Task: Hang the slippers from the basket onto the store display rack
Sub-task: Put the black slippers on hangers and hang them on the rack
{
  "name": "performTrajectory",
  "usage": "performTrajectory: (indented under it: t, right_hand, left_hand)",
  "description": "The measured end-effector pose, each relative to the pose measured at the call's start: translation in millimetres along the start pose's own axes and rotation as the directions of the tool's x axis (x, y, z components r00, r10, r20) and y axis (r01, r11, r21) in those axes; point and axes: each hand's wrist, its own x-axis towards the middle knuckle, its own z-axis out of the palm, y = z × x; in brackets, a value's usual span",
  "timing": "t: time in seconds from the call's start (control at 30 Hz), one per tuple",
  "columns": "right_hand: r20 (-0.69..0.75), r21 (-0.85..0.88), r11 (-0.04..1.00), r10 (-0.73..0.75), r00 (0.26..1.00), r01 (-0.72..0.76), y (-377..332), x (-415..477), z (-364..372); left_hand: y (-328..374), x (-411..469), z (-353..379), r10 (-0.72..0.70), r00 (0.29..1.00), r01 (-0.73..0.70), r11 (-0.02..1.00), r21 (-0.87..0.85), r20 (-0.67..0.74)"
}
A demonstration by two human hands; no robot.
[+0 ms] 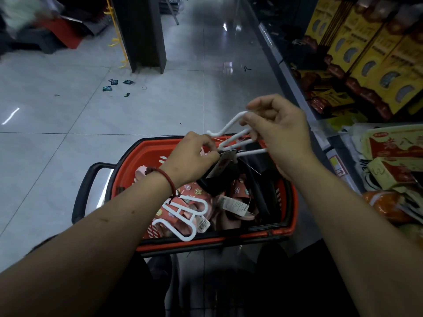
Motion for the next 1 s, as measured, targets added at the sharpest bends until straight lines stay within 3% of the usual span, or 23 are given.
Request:
performTrajectory:
  t: [0.07,0.13,0.2,0.27,0.3,0.33,0.4,0.43,0.5,0.63,0.8,0.93,1.0]
  right_hand:
    - [0.117,-0.087,0.992,-0.082,0.990,0.093,-8,-4,8]
    - [0.136,-0.070,0.986,-0.141,0.981,0.152,-12,-5,12]
    - [-0.025,-0.090,0.974,-0.212,0.977,0.209,-10,-1,12]
    - [-0.167,-0.342,0.926,-0.227,0.959,0.160,2,6,10]
    - [-0.167,-0.403,0.914,-0.117,0.979,0.040,9,9,8]
    - [-0.105,-0.352,0.929,0.083,0.991,-0.115,15,11,7]
    - [0.148,-0.128,0.912,0.406,0.902,-0.389,24,14,3]
    - [0.275,-0.078,0.902,0.428,0.861,-0.424,26,14,2]
    - [0.334,-0.074,0.935,0.351,0.875,-0.347,27,15,0]
    - [0.206,-0.112,0.964,0.259,0.944,-0.241,27,14,-5]
    - [0.124,-0.037,0.990,0.140,0.982,-0.136,19,14,-12]
    - [0.129,-0.027,0.990,0.138,0.982,-0.135,16,12,-13]
    - [0.185,-0.021,0.987,0.162,0.969,-0.160,15,10,-14]
  left_hand:
    - [-2,1,-2,-0.045,0.999,0.044,0.998,-0.038,-0.029]
    - [-5,1,-5,-0.119,0.990,0.107,0.984,-0.144,-0.080]
    - [-7,0,-8,-0.190,0.978,0.156,0.942,-0.298,-0.087]
    - [-8,0,-8,-0.222,0.970,0.172,0.917,-0.359,-0.102]
    - [-9,0,-7,-0.228,0.967,0.173,0.912,-0.371,-0.111]
    - [-8,-1,-7,-0.231,0.966,0.173,0.908,-0.382,-0.113]
    - [-5,-2,-7,-0.230,0.966,0.165,0.900,-0.403,-0.118]
    - [-6,-2,-7,-0.229,0.967,0.162,0.894,-0.418,-0.115]
    - [-6,-1,-7,-0.227,0.970,0.166,0.883,-0.439,-0.089]
    - [-2,-3,-2,-0.158,0.987,0.130,0.875,-0.465,-0.021]
    - [18,-7,-4,-0.059,0.993,-0.005,0.845,-0.534,-0.104]
    - [24,-6,-6,-0.113,0.984,-0.007,0.744,-0.669,-0.136]
    - [25,-6,-8,-0.081,0.988,-0.030,0.742,-0.669,-0.134]
